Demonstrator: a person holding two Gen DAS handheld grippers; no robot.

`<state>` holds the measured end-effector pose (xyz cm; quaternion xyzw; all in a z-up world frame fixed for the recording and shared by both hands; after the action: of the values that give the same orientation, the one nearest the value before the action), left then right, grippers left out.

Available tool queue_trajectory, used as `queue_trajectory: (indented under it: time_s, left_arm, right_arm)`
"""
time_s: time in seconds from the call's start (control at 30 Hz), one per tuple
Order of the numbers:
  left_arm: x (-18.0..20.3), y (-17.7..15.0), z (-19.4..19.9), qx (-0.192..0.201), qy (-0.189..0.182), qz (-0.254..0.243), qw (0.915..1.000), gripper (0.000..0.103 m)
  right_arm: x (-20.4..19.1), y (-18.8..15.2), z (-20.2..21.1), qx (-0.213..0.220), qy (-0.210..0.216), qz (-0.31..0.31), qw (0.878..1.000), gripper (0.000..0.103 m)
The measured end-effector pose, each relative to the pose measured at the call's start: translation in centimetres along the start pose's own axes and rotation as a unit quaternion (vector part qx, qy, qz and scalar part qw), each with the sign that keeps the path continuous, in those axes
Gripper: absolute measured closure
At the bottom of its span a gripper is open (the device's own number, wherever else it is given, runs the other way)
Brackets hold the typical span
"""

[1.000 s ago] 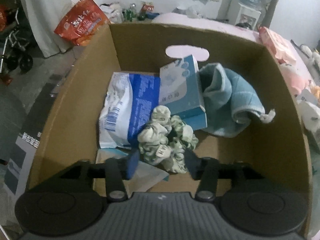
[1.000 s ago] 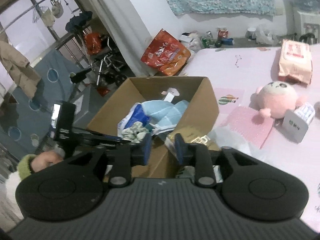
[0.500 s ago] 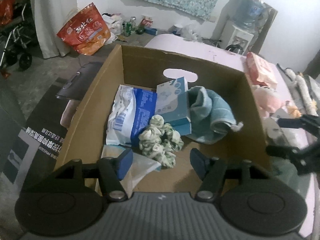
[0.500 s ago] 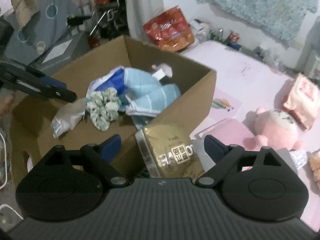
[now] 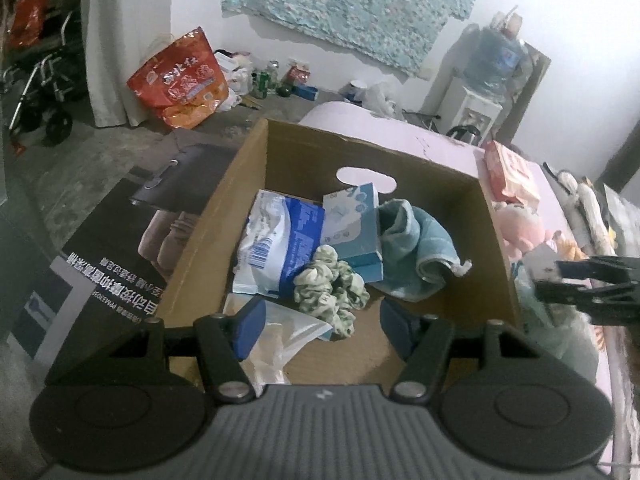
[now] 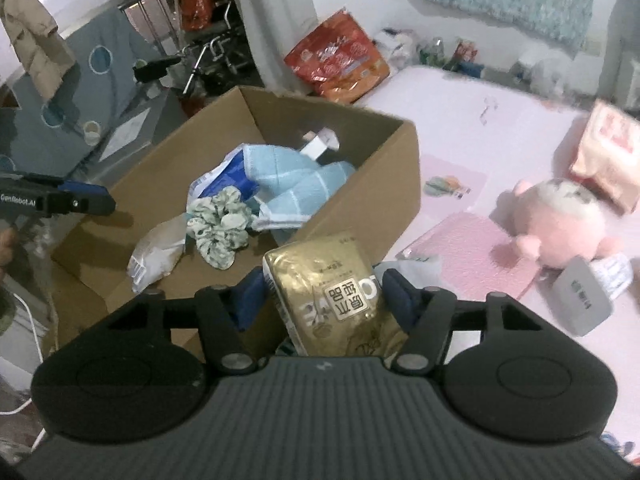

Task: Organize soft objects
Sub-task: 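Lower the gold packet into the box and open the right tool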

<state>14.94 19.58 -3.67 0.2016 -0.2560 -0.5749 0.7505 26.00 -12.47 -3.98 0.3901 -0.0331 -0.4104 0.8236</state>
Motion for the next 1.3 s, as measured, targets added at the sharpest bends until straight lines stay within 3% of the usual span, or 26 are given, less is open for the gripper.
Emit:
queue_trajectory:
  time_s: [0.13, 0.23, 0.37, 0.57, 0.73, 0.87, 1.03, 1.3]
  left_arm:
    - [-0.8, -0.1, 0.5, 0.008, 0.008, 0.006, 0.9999, 0.038]
    - [-1.5, -0.3, 0.8, 0.016, 0.014, 0.012, 0.9997, 0.038]
    - [-2.7, -0.6, 1.0, 0.018, 0.018, 0.029, 0.9992, 0.038]
    - [-3.7, -1.0, 1.4, 0.019, 0.019, 0.041, 0.9988, 0.039]
    - [-4.3, -1.1, 1.7, 0.024, 0.023, 0.045, 0.9985, 0.039]
    - [-4.6, -1.1, 1.6, 0.023, 0.029, 0.047, 0.9982, 0.039]
    - [-4.8, -1.1, 1.7, 0.024, 0.031, 0.051, 0.998, 0.038]
    - [-2.9, -0.8, 2.3, 0.027, 0.022, 0.036, 0.9987, 0.028]
  right_arm:
    - [-3.7, 2.0, 2.6, 0.036, 0.018, 0.037, 0.999, 0.041]
    - [-7.7, 3.6, 2.2, 0.033, 0.064, 0.047, 0.996, 0.041]
    - [-12.7, 3.8, -2.8, -0.045, 0.097, 0.062, 0.992, 0.041]
    - [-17.3, 0.8, -12.0, -0.191, 0.055, 0.161, 0.967, 0.041]
    - [-18.3, -0.8, -16.8, -0.249, 0.029, 0.187, 0.95, 0.04]
    - [-19.1, -0.9, -18.6, -0.236, 0.025, 0.206, 0.949, 0.039]
    - [-18.5, 0.4, -17.2, -0.209, 0.029, 0.183, 0.96, 0.03]
    - [-15.9, 2.5, -7.8, -0.113, 0.085, 0.113, 0.984, 0.023]
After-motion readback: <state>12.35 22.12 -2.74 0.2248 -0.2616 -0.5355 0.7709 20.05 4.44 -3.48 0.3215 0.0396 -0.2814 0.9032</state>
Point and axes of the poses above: each gripper's, at about its wrist camera, not at the fingertips, and z roughly against the way its jaws point, x to its right, y to its top, the point moved 6 cm from there along -z, roughly the way its jaws point, and after that the axes turned 3 degrees about y, right-handed, at the moved point
